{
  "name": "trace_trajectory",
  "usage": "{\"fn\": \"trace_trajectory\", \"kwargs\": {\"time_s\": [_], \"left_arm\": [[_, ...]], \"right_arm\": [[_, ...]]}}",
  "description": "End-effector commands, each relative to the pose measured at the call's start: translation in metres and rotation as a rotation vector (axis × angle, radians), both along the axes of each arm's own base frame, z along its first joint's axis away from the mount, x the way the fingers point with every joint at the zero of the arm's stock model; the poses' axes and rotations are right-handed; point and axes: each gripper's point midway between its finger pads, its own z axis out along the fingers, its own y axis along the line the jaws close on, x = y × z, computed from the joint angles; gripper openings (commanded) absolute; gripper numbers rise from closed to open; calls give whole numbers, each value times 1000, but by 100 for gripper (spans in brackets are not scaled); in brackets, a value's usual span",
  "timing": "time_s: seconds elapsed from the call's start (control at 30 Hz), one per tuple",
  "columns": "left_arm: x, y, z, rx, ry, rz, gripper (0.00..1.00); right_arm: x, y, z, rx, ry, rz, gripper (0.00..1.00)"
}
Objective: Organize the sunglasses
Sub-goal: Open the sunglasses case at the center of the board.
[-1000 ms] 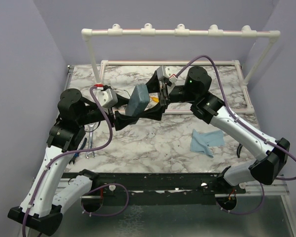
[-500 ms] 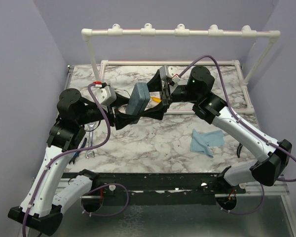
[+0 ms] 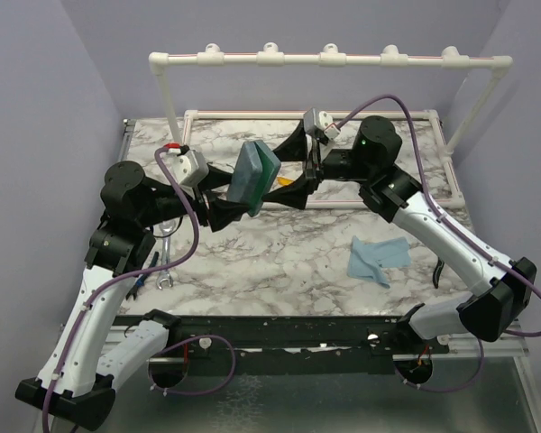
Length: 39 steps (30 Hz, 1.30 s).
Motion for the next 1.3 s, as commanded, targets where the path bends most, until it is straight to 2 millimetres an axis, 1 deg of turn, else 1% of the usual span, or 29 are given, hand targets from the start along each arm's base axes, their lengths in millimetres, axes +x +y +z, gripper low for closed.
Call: {"fn": "trace_trajectory", "kwargs": {"time_s": [0.0,0.07,0.2,0.3,0.43,0.5,0.57,0.67,0.77,0.9,1.0,1.13,1.17,1.27], "left_arm": [[-53,-6,36,-59,-96,-193,0],[-52,-6,37,-60,-98,-190,0],[-48,-5,37,-62,-94,-166,0],[-41,-4,38,-71,-79,-123,0],[-27,-1,36,-83,-50,-45,0],[-22,0,34,-85,-43,-19,0],[-19,1,34,-87,-42,0,0],[-17,1,32,-86,-39,1,0],[-17,-1,30,-95,-23,-3,0],[-16,-1,29,-108,-21,1,0],[-15,0,32,-116,-29,8,0],[-17,-1,33,-125,-24,-2,0],[-17,-1,33,-126,-24,-3,0],[-18,-2,34,-132,-25,-13,0]], "right_arm": [[78,-22,-24,-13,71,-304,86],[84,-24,-26,-12,78,-319,86],[87,-24,-28,-12,111,-326,86],[84,-27,-31,-23,105,-314,87],[75,-34,-43,-70,83,-298,88],[67,-37,-50,-96,71,-273,88],[49,-40,-52,-100,46,-215,89],[21,-42,-50,-68,25,-105,89],[3,-40,-33,24,63,-36,88],[-7,-35,-13,157,139,34,82],[-15,-33,0,260,143,57,81],[-21,-25,11,333,136,65,80],[-22,-23,13,345,138,71,79],[-16,-19,16,363,166,69,71]]}}
